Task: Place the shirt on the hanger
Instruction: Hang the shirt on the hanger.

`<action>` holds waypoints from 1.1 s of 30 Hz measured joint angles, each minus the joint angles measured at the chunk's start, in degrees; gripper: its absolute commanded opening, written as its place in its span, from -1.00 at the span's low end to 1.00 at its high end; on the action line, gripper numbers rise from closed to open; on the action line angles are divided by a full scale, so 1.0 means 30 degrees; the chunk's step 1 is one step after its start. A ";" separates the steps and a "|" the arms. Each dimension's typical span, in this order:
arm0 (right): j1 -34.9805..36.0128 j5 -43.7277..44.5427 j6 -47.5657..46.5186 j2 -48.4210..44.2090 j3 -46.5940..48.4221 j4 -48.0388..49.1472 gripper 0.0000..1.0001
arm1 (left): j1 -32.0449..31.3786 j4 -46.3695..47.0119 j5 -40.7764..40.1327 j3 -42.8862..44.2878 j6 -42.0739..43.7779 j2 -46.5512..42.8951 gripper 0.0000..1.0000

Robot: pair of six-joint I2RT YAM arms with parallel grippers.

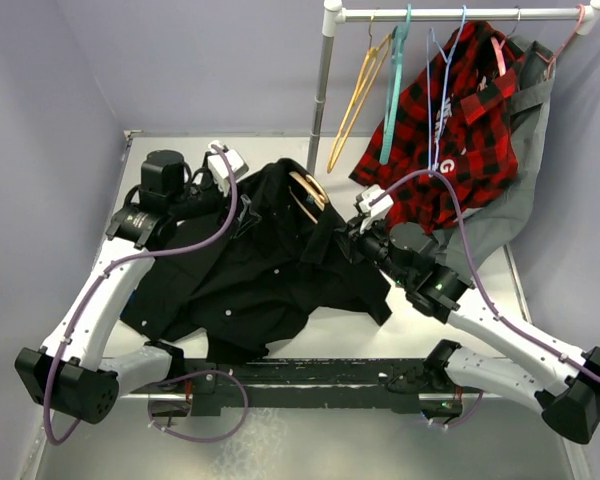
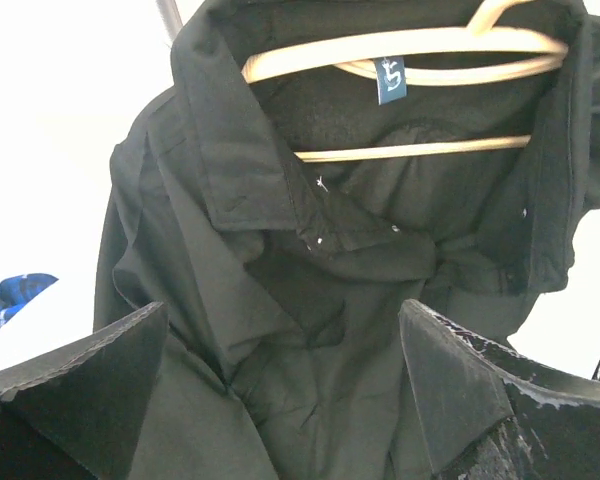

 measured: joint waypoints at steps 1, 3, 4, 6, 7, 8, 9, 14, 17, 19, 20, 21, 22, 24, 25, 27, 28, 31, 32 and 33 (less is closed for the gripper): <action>0.0000 0.0168 0.0211 0.0087 0.0000 0.0036 -1.00 | -0.0073 0.0284 -0.0270 -0.0175 -0.0306 0.0051 0.75; 0.0000 0.0372 0.0627 0.0379 0.0000 0.0080 -1.00 | -0.0350 0.0882 -0.0772 -0.0393 -0.0845 0.0306 0.58; 0.0000 0.0408 0.0838 0.0597 0.0000 0.0117 -1.00 | -0.0576 0.1209 -0.1093 -0.0401 -0.1093 0.0546 0.57; 0.0000 0.0408 0.1195 0.0991 0.0000 0.0175 -1.00 | -0.1129 0.1960 -0.1727 -0.0401 -0.1275 0.1064 0.57; 0.0000 0.0408 0.1326 0.1122 0.0000 0.0197 -1.00 | -0.1377 0.2229 -0.1945 -0.0401 -0.1297 0.1290 0.59; 0.0000 0.0408 0.1464 0.1304 0.0000 0.0219 -1.00 | -0.1727 0.2499 -0.2215 -0.0379 -0.1377 0.1603 0.63; 0.0000 0.0408 0.1588 0.1450 0.0000 0.0262 -1.00 | -0.1960 0.2652 -0.2361 -0.0364 -0.1406 0.1843 0.68; 0.0000 0.0408 0.1872 0.1807 0.0007 0.0423 -1.00 | -0.3133 0.3563 -0.3264 -0.0306 -0.1348 0.3213 0.81; 0.0000 0.0386 0.1945 0.1778 0.0044 0.0459 -1.00 | -0.3439 0.4488 -0.4095 -0.0313 -0.1166 0.3963 0.79; 0.0000 0.0350 0.1989 0.1719 0.0073 0.0444 -1.00 | -0.3446 0.5078 -0.4546 -0.0313 -0.1056 0.4357 0.61; 0.0000 0.0342 0.1996 0.1661 0.0080 0.0437 -1.00 | -0.3446 0.5435 -0.4816 -0.0313 -0.1042 0.4583 0.40; 0.0000 0.0328 0.1996 0.1566 0.0080 0.0430 -1.00 | -0.3439 0.5661 -0.4940 -0.0313 -0.1027 0.4714 0.23; 0.0000 0.0313 0.2004 0.1450 0.0080 0.0401 -1.00 | -0.3439 0.5967 -0.5093 -0.0313 -0.1005 0.4903 0.08; 0.0000 0.0284 0.2040 0.1202 0.0080 0.0350 -1.00 | -0.3439 0.6506 -0.5202 -0.0313 -0.0889 0.5187 -0.18; 0.0000 0.0255 0.2062 0.1064 0.0080 0.0313 -1.00 | -0.3439 0.6732 -0.5209 -0.0313 -0.0867 0.5340 -0.33; 0.0000 0.0175 0.2120 0.0860 0.0080 0.0291 -1.00 | -0.3439 0.7118 -0.5166 -0.0313 -0.0736 0.5625 -0.78; 0.0000 0.0160 0.2142 0.0794 0.0080 0.0284 -1.00 | -0.3439 0.7242 -0.5078 -0.0313 -0.0758 0.5763 -1.00; 0.0000 0.0095 0.2244 0.0699 0.0080 0.0248 -1.00 | -0.3439 0.7417 -0.4306 -0.0313 -0.0699 0.6047 -1.00; 0.0000 0.0095 0.2288 0.0692 0.0073 0.0219 -1.00 | -0.3439 0.7395 -0.3927 -0.0313 -0.0707 0.6054 -1.00; 0.0000 0.0080 0.2324 0.0685 0.0073 0.0182 -1.00 | -0.3439 0.7395 -0.3526 -0.0313 -0.0707 0.6047 -1.00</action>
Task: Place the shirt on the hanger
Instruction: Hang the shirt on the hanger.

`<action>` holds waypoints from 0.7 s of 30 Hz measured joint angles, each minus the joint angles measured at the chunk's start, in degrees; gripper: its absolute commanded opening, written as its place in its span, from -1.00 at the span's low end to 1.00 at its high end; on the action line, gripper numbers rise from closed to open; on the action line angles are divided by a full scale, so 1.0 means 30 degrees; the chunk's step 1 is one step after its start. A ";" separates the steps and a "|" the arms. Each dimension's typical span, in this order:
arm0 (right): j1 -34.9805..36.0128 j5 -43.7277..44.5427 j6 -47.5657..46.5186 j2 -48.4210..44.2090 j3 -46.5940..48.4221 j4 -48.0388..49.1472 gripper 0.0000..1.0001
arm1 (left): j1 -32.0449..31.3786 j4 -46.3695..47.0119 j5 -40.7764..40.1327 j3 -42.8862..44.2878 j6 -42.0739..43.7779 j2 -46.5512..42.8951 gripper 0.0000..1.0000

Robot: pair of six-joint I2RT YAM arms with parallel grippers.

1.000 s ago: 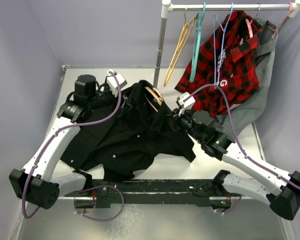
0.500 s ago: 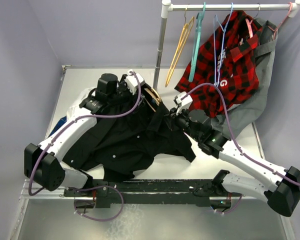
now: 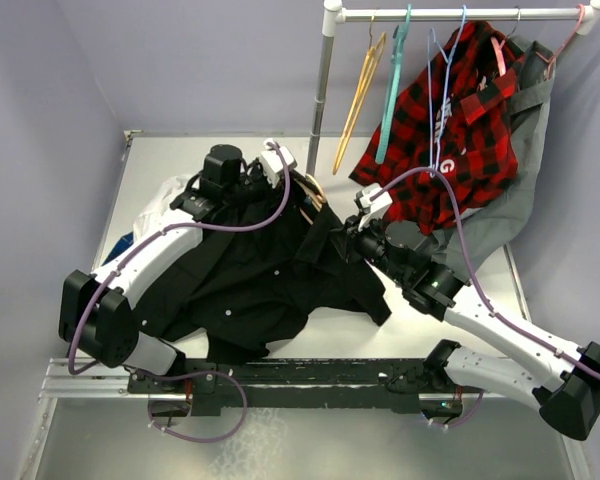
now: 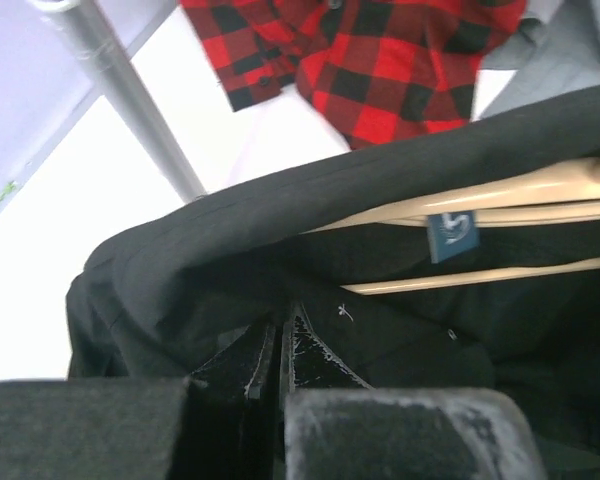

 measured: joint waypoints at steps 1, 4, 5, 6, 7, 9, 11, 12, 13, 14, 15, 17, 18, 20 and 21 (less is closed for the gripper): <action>0.0000 -0.0044 0.0036 0.0000 0.0007 -0.0015 -1.00 | -0.0007 0.0015 0.0386 0.0000 0.0000 0.0000 -1.00; 0.0000 -0.0087 0.0160 0.0000 0.0007 -0.0015 -1.00 | -0.0007 -0.0262 0.1945 0.0000 0.0138 -0.0117 -1.00; 0.0000 -0.0080 0.0175 0.0000 0.0000 -0.0007 -1.00 | -0.0015 -0.0452 0.2441 0.0000 0.0211 -0.0233 -1.00; 0.0000 -0.0073 0.0189 0.0000 0.0007 -0.0007 -1.00 | -0.0044 -0.0670 0.2900 0.0000 0.0284 -0.0386 -1.00; 0.0000 -0.0058 0.0219 0.0015 0.0000 -0.0007 -1.00 | -0.0109 -0.1035 0.3432 0.0000 0.0444 -0.0634 -1.00; 0.0000 -0.0022 0.0233 0.0131 0.0007 0.0044 -1.00 | -0.0328 -0.1727 0.4342 0.0000 0.0685 -0.1166 -1.00; 0.0015 -0.0029 0.0248 0.0379 0.0007 0.0124 -1.00 | -0.0685 -0.2412 0.5078 0.0000 0.0940 -0.1668 -1.00; 0.0029 -0.0036 0.0262 0.0554 0.0007 0.0168 -1.00 | -0.0925 -0.2725 0.5377 -0.0007 0.1129 -0.1880 -1.00; 0.0036 -0.0036 0.0270 0.0729 0.0015 0.0189 -1.00 | -0.1158 -0.3038 0.5581 -0.0015 0.1268 -0.1996 -1.00; 0.0044 -0.0036 0.0291 0.0896 0.0029 0.0197 -1.00 | -0.1377 -0.3293 0.5705 -0.0051 0.1406 -0.2076 -1.00; 0.0044 -0.0036 0.0299 0.1086 0.0058 0.0219 -1.00 | -0.1625 -0.3585 0.5727 -0.0146 0.1603 -0.2142 -1.00; 0.0051 -0.0036 0.0299 0.1319 0.0073 0.0262 -1.00 | -0.2091 -0.3971 0.5705 -0.0605 0.1996 -0.2229 -1.00; 0.0051 -0.0036 0.0299 0.1370 0.0073 0.0262 -1.00 | -0.2266 -0.4189 0.5625 -0.0925 0.2215 -0.2237 -1.00; 0.0051 -0.0044 0.0299 0.1377 0.0073 0.0262 -1.00 | -0.2390 -0.4444 0.5180 -0.1457 0.2608 -0.2237 -1.00; 0.0051 -0.0058 0.0299 0.1370 0.0073 0.0262 -1.00 | -0.2390 -0.4626 0.4881 -0.1676 0.2849 -0.2237 -1.00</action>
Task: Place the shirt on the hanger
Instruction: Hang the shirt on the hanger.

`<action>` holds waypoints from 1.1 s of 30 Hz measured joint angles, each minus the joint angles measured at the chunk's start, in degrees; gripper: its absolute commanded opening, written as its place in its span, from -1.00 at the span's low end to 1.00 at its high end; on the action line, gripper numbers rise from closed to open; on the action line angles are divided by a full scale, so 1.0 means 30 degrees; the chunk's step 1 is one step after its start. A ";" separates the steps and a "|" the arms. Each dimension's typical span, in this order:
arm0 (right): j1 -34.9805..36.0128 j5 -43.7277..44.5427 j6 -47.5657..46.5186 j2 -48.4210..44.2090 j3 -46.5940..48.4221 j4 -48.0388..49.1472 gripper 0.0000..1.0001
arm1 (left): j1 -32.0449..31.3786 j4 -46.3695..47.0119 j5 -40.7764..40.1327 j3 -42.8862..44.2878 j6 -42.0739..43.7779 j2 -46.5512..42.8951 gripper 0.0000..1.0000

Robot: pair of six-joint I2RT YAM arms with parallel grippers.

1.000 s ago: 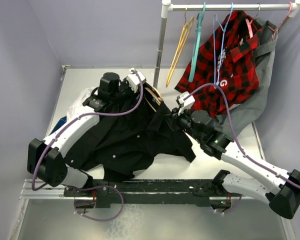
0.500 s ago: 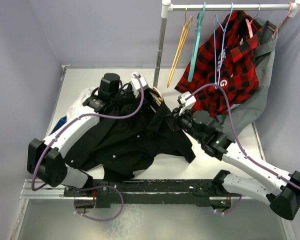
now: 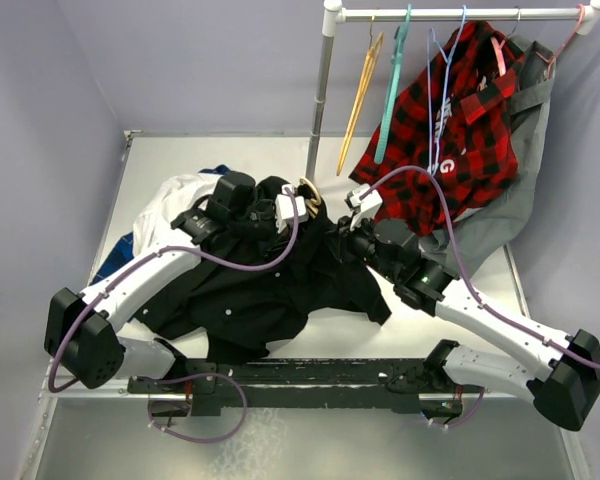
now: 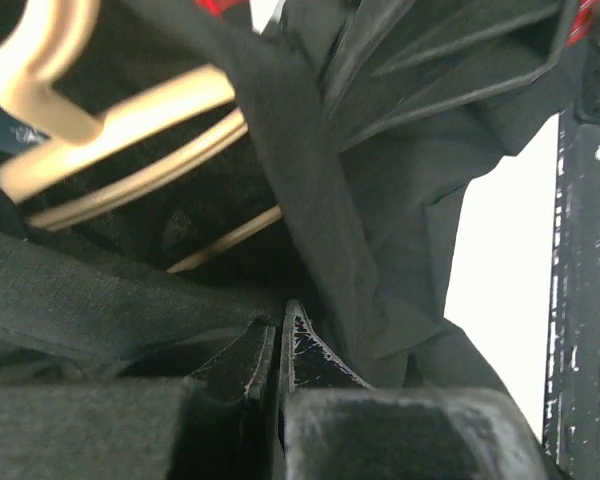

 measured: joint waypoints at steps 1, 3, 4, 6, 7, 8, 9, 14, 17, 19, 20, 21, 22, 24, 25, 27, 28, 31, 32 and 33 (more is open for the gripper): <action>0.0000 -0.0029 0.0000 -0.0007 0.0000 -0.0007 -1.00 | 0.0007 -0.0073 -0.0277 -0.0117 0.0226 0.0000 -1.00; 0.0000 -0.0036 0.0000 -0.0073 0.0000 -0.0051 -1.00 | 0.0000 -0.0146 -0.0896 -0.0255 0.0517 0.0000 -0.04; 0.0000 -0.0044 0.0000 -0.0182 0.0000 -0.0109 -1.00 | -0.0007 -0.0146 -0.1188 -0.0255 0.0707 0.0000 0.66; -0.0007 -0.0080 -0.0029 -0.0670 -0.0007 -0.0189 -1.00 | -0.0007 -0.0342 -0.1712 -0.0226 0.0947 -0.0080 0.99; -0.0015 -0.0168 -0.0080 -0.1013 -0.0029 -0.0219 -1.00 | -0.0007 -0.0663 -0.1960 -0.0160 0.1013 -0.0153 0.99; -0.0015 -0.0226 -0.0131 -0.1370 -0.0066 -0.0255 -1.00 | 0.0000 -0.1129 -0.2157 -0.0036 0.1202 -0.0270 0.99; -0.0015 -0.0423 -0.0204 -0.1858 -0.0153 -0.0270 -1.00 | 0.0022 -0.1705 -0.2208 0.0204 0.1355 -0.0408 0.99; -0.0029 -0.2441 -0.0976 -0.4575 -0.1188 -0.0641 -1.00 | 0.1035 -0.5144 -0.0233 0.2798 0.4546 -0.1472 0.99; -0.0036 -0.3490 -0.1566 -0.5581 -0.1260 -0.1625 -1.00 | 0.3024 -0.8167 0.2703 0.4648 0.9362 -0.2076 0.99; -0.0036 -0.4109 -0.2004 -0.6135 -0.1253 -0.2412 -1.00 | 0.4269 -1.0484 0.4575 0.5632 1.2764 -0.2106 0.98; -0.0036 -0.4299 -0.2171 -0.6324 -0.1253 -0.2761 -1.00 | 0.4860 -1.1679 0.5501 0.6033 1.4593 -0.2069 0.98; -0.0036 -0.4452 -0.2310 -0.6470 -0.1239 -0.3089 -1.00 | 0.5275 -1.2582 0.6186 0.6280 1.5912 -0.2011 0.98; -0.0036 -0.4641 -0.2426 -0.6579 -0.1217 -0.3395 -1.00 | 0.5639 -1.3624 0.6965 0.6579 1.7420 -0.1887 0.98; -0.0036 -0.4940 -0.2608 -0.6798 -0.1209 -0.3891 -1.00 | 0.5931 -1.4608 0.7759 0.6900 1.9067 -0.1610 0.98; -0.0036 -0.5173 -0.2667 -0.6907 -0.1209 -0.4058 -1.00 | 0.5967 -1.4936 0.8072 0.7009 1.9759 -0.1428 0.98; -0.0036 -0.5552 -0.2754 -0.7074 -0.1166 -0.4291 -1.00 | 0.5982 -1.5198 0.8400 0.7016 2.0429 -0.1144 0.98; -0.0036 -0.5741 -0.2790 -0.7140 -0.1129 -0.4364 -1.00 | 0.5996 -1.5234 0.8473 0.7009 2.0553 -0.1027 0.98; -0.0036 -0.6171 -0.2841 -0.7227 -0.0911 -0.4612 -1.00 | 0.6025 -1.4557 0.8510 0.6659 2.0152 -0.0947 0.99; -0.0036 -0.6229 -0.2856 -0.7227 -0.0838 -0.4663 -1.00 | 0.6033 -1.3916 0.8466 0.6353 1.9635 -0.0984 0.99; -0.0036 -0.6273 -0.2856 -0.7235 -0.0736 -0.4728 -1.00 | 0.6033 -1.3041 0.8320 0.5967 1.8914 -0.1035 0.99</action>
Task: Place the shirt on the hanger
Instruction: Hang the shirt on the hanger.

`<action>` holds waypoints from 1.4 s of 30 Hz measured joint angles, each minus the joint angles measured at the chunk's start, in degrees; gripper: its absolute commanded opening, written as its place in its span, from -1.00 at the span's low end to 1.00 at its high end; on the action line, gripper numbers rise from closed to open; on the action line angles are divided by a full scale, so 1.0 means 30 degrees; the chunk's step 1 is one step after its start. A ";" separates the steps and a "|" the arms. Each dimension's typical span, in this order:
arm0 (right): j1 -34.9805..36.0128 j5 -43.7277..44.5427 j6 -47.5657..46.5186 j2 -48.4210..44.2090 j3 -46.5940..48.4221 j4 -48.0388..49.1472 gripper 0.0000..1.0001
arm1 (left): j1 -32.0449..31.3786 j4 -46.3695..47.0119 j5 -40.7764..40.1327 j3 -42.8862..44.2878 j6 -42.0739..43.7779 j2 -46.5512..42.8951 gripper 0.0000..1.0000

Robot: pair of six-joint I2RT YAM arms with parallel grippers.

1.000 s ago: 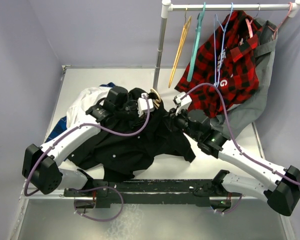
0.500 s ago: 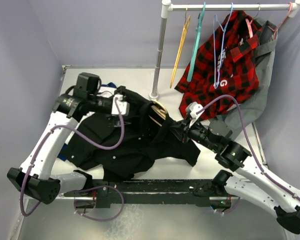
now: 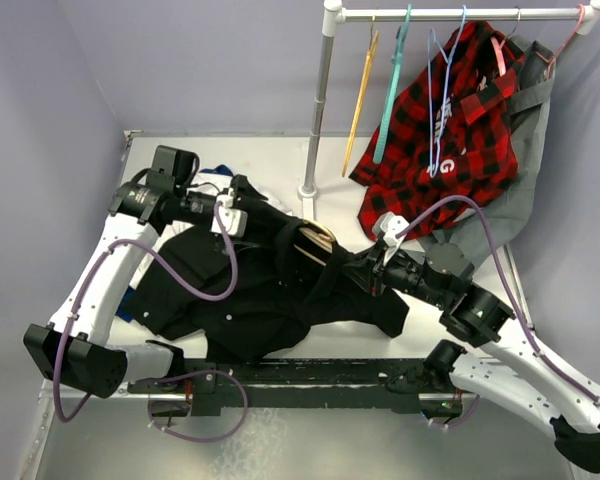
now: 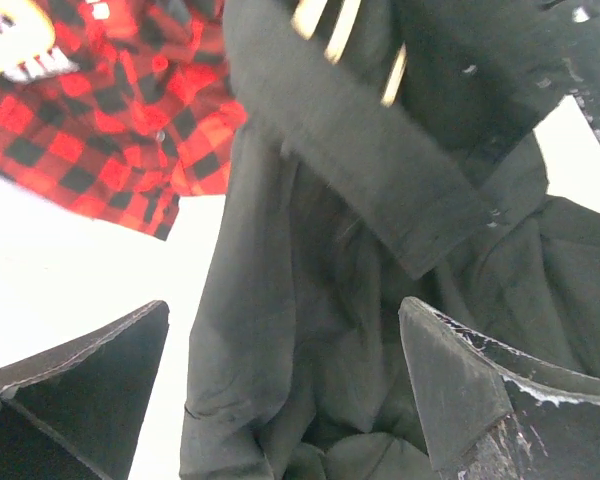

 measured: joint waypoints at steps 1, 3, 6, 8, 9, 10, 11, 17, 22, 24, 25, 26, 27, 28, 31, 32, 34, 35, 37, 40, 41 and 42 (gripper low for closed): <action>0.0000 -0.0007 0.0000 0.0000 0.0109 -0.0066 -1.00 | 0.0000 0.0962 -0.0299 -0.0423 -0.0860 -0.0066 0.99; 0.0000 0.0000 -0.0007 -0.0029 0.0306 -0.0160 -1.00 | 0.0000 0.4226 -0.1960 -0.2004 -0.3723 -0.0342 0.99; 0.0000 0.0044 -0.0007 -0.0211 0.0627 -0.0335 -1.00 | 0.0015 0.6535 -0.4022 -0.2994 -0.5457 -0.0401 0.99; 0.0000 0.0175 -0.0022 -0.0335 0.0969 -0.0605 -1.00 | 0.0022 0.7905 -0.5712 -0.3570 -0.6455 -0.0510 0.99; 0.0000 0.0306 -0.0051 -0.0379 0.1217 -0.0816 -1.00 | 0.0044 0.8517 -0.6521 -0.3774 -0.6863 -0.0597 0.99; 0.0000 0.0517 -0.0073 -0.0415 0.1443 -0.1013 -1.00 | 0.0080 0.9151 -0.7359 -0.3985 -0.7286 -0.0743 0.99; 0.0000 0.0670 -0.0080 -0.0437 0.1632 -0.1166 -1.00 | 0.0138 0.9500 -0.7927 -0.4109 -0.7504 -0.0889 0.99; 0.0000 0.2135 -0.0073 -0.0656 0.2164 -0.1953 -1.00 | 0.0656 1.0695 -1.0469 -0.4838 -0.8291 -0.2025 0.99; 0.0000 0.2769 -0.0080 -0.0772 0.2164 -0.2616 -1.00 | 0.0772 1.0834 -1.0783 -0.5821 -0.8524 -0.2521 0.91; 0.0000 0.2798 -0.0080 -0.0903 0.2164 -0.2667 -1.00 | 0.0787 1.0746 -1.0586 -0.6273 -0.8626 -0.2499 0.99; 0.0000 0.2805 -0.0080 -0.0991 0.2171 -0.2667 -1.00 | 0.0816 1.0557 -1.0353 -0.6397 -0.8633 -0.2463 0.99; 0.0000 0.2805 -0.0080 -0.1049 0.2186 -0.2688 -1.00 | 0.0852 1.0331 -1.0091 -0.6433 -0.8604 -0.2426 0.99; 0.0000 0.2805 -0.0087 -0.1093 0.2244 -0.2769 -1.00 | 0.0903 0.9930 -0.9690 -0.6433 -0.8517 -0.2382 0.99; 0.0000 0.2812 -0.0095 -0.1151 0.2375 -0.2958 -1.00 | 0.0962 0.9500 -0.9318 -0.6433 -0.8313 -0.2331 0.99; 0.0000 0.2841 -0.0153 -0.1195 0.2841 -0.3585 -1.00 | 0.1311 0.7577 -0.7941 -0.6251 -0.7402 -0.1821 0.99; 0.0000 0.2900 -0.0182 -0.1195 0.3045 -0.3818 -1.00 | 0.1494 0.7111 -0.7592 -0.6171 -0.7191 -0.1610 0.99; 0.0000 0.3053 -0.0262 -0.1195 0.3395 -0.4167 -1.00 | 0.2171 0.6309 -0.6849 -0.6025 -0.7016 -0.1180 0.99; 0.0000 0.3118 -0.0299 -0.1195 0.3512 -0.4306 -1.00 | 0.2448 0.6142 -0.6659 -0.6011 -0.7009 -0.1122 0.99; 0.0000 0.3257 -0.0321 -0.1246 0.3628 -0.4546 -1.00 | 0.2943 0.6047 -0.6455 -0.6011 -0.7111 -0.1129 0.99; 0.0000 0.3257 -0.0379 -0.1355 0.3628 -0.4801 -1.00 | 0.3016 0.6069 -0.6477 -0.5880 -0.7766 -0.1035 0.99; 0.0000 0.3242 -0.0423 -0.1377 0.3628 -0.4838 -1.00 | 0.3016 0.5639 -0.6360 -0.5450 -0.8007 -0.0729 0.99; 0.0000 0.3242 -0.0444 -0.1384 0.3628 -0.4867 -1.00 | 0.3024 0.5129 -0.6098 -0.4903 -0.8138 -0.0335 0.99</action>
